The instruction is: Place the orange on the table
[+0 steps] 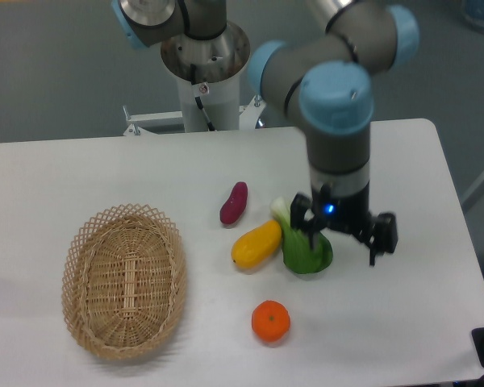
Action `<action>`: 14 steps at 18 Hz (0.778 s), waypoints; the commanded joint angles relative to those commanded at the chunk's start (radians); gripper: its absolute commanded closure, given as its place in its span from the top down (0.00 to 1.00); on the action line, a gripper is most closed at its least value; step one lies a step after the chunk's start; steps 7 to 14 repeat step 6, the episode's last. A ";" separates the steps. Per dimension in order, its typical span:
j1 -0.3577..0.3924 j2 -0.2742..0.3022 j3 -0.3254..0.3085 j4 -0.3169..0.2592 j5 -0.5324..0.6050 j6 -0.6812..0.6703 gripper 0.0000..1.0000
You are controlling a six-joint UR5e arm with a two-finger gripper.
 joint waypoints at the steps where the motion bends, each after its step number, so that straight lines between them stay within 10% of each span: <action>1: 0.002 0.003 0.000 -0.006 0.000 0.011 1.00; 14: 0.003 0.006 0.000 -0.011 -0.003 0.019 1.00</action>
